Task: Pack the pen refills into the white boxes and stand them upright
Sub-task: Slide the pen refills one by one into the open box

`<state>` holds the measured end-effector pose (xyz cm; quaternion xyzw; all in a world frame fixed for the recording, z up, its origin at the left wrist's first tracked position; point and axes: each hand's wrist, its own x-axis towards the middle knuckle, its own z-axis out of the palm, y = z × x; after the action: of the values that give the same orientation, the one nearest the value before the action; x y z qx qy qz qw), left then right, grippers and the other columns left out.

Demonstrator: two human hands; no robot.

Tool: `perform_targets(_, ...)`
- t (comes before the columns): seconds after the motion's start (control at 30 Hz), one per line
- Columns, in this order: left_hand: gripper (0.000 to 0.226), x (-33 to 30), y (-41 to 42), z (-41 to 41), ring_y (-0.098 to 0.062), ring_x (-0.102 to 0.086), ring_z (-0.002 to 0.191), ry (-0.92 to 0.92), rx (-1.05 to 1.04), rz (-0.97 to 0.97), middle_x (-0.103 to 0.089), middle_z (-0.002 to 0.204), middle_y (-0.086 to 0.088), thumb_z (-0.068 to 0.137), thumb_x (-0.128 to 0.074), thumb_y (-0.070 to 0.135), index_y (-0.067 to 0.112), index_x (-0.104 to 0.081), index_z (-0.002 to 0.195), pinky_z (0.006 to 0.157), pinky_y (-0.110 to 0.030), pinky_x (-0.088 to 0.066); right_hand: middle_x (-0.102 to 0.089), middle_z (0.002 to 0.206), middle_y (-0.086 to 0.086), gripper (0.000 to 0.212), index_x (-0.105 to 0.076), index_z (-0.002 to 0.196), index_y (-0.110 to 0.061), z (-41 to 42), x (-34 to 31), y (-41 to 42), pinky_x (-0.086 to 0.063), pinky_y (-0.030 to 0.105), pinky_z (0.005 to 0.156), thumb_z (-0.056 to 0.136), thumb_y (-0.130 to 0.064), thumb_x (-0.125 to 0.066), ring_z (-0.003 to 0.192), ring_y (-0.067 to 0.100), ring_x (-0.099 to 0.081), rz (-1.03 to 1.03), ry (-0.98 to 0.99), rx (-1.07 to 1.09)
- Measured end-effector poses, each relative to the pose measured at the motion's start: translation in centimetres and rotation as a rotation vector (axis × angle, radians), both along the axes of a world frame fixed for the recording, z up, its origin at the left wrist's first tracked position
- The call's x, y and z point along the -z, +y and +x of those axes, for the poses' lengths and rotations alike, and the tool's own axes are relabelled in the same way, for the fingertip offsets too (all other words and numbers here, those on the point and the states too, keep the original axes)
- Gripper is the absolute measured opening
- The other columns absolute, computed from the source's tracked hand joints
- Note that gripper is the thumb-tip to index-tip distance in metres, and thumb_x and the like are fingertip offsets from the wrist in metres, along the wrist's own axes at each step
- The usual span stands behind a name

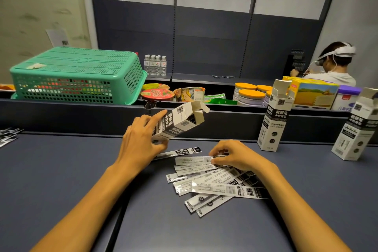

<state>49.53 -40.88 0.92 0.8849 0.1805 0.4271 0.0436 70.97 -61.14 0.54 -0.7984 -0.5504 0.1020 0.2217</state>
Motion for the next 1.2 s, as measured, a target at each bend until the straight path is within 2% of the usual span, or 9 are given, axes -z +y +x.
perform_targets(0.2, 0.082, 0.0, -0.1, 0.0, -0.018, -0.047, 0.093, 0.002, 0.006, 0.0, -0.054, 0.105, 0.0, 0.07, -0.077, 0.029, 0.03, -0.04, 0.143, 0.071, -0.036, -0.048, -0.059, 0.099, -0.015, 0.011, -0.065, 0.095, -0.033, 0.1, 0.1, 0.1, -0.04, 0.015, 0.072, 0.086, -0.037, -0.068, 0.089, 0.003, -0.056, -0.02, 0.024, 0.0)
perform_targets(0.33, 0.083, 0.0, -0.1, 0.0, -0.019, -0.048, 0.093, 0.005, 0.003, 0.004, -0.055, 0.106, -0.001, 0.07, -0.079, 0.028, 0.03, -0.04, 0.143, 0.072, -0.035, -0.047, -0.066, 0.097, -0.014, 0.013, -0.066, 0.099, -0.03, -0.1, -0.2, 0.1, -0.05, 0.023, 0.078, 0.087, -0.032, -0.07, 0.088, 0.005, -0.061, -0.023, 0.067, 0.0)
perform_targets(0.5, 0.084, 0.0, 0.0, 0.0, -0.018, -0.048, 0.094, 0.008, 0.002, 0.0, -0.055, 0.107, -0.001, 0.07, -0.079, 0.029, 0.031, -0.039, 0.143, 0.073, -0.035, -0.047, -0.064, 0.101, -0.012, 0.026, -0.066, 0.116, -0.026, -0.5, -0.7, 0.0, -0.05, 0.019, 0.075, 0.091, -0.03, -0.065, 0.086, 0.005, -0.06, -0.088, 0.05, -0.031)
perform_targets(0.57, 0.083, 0.1, 0.1, 0.0, -0.018, -0.047, 0.093, 0.008, 0.005, 0.004, -0.055, 0.107, -0.001, 0.07, -0.078, 0.029, 0.031, -0.039, 0.143, 0.072, -0.034, -0.046, -0.062, 0.1, -0.01, 0.02, -0.068, 0.111, -0.027, -0.6, -0.8, 0.0, -0.05, 0.022, 0.074, 0.092, -0.03, -0.062, 0.083, 0.008, -0.058, -0.101, 0.039, -0.035)
perform_targets(0.7, 0.083, 0.1, 0.1, 0.0, -0.017, -0.047, 0.093, 0.009, 0.001, 0.009, -0.055, 0.107, -0.001, 0.07, -0.078, 0.029, 0.031, -0.039, 0.143, 0.072, -0.032, -0.044, -0.066, 0.094, 0.008, 0.007, -0.064, 0.095, -0.034, -0.6, -0.6, 0.0, -0.05, 0.035, 0.072, 0.09, -0.03, -0.065, 0.074, 0.017, -0.057, -0.082, 0.082, -0.024)
perform_targets(0.83, 0.083, 0.1, 0.1, 0.0, -0.017, -0.047, 0.093, 0.005, 0.001, 0.006, -0.055, 0.107, 0.0, 0.07, -0.078, 0.029, 0.031, -0.038, 0.144, 0.072, -0.032, -0.044, -0.069, 0.092, -0.007, 0.013, -0.063, 0.099, -0.027, -0.7, -0.5, 0.0, -0.056, 0.031, 0.08, 0.087, -0.024, -0.069, 0.082, 0.008, -0.066, -0.04, 0.131, -0.025)
perform_targets(0.93, 0.083, 0.1, 0.1, 0.0, -0.017, -0.046, 0.092, 0.002, 0.005, 0.005, -0.055, 0.106, -0.001, 0.07, -0.078, 0.029, 0.03, -0.039, 0.144, 0.072, -0.033, -0.045, -0.069, 0.096, -0.011, 0.016, -0.063, 0.097, -0.029, -0.8, -0.5, -0.1, -0.055, 0.029, 0.084, 0.086, -0.021, -0.071, 0.088, 0.005, -0.065, 0.011, 0.124, -0.011)
perform_targets(1.07, 0.083, 0.0, 0.1, 0.0, -0.017, -0.046, 0.092, 0.0, 0.002, 0.009, -0.055, 0.107, -0.001, 0.07, -0.078, 0.029, 0.03, -0.039, 0.144, 0.071, -0.032, -0.045, -0.065, 0.107, -0.014, 0.024, -0.066, 0.111, -0.027, -1.0, -0.9, -0.2, -0.048, 0.02, 0.089, 0.088, -0.021, -0.068, 0.099, 0.001, -0.059, 0.051, 0.031, -0.001)
perform_targets(1.2, 0.084, 0.0, 0.1, -0.1, -0.017, -0.046, 0.093, -0.005, 0.0, 0.009, -0.055, 0.107, -0.001, 0.07, -0.078, 0.029, 0.03, -0.038, 0.144, 0.071, -0.034, -0.046, -0.063, 0.101, -0.014, 0.017, -0.069, 0.106, -0.026, -0.9, -1.5, -0.7, -0.048, 0.024, 0.085, 0.09, -0.024, -0.066, 0.094, 0.001, -0.057, 0.133, -0.036, 0.021)
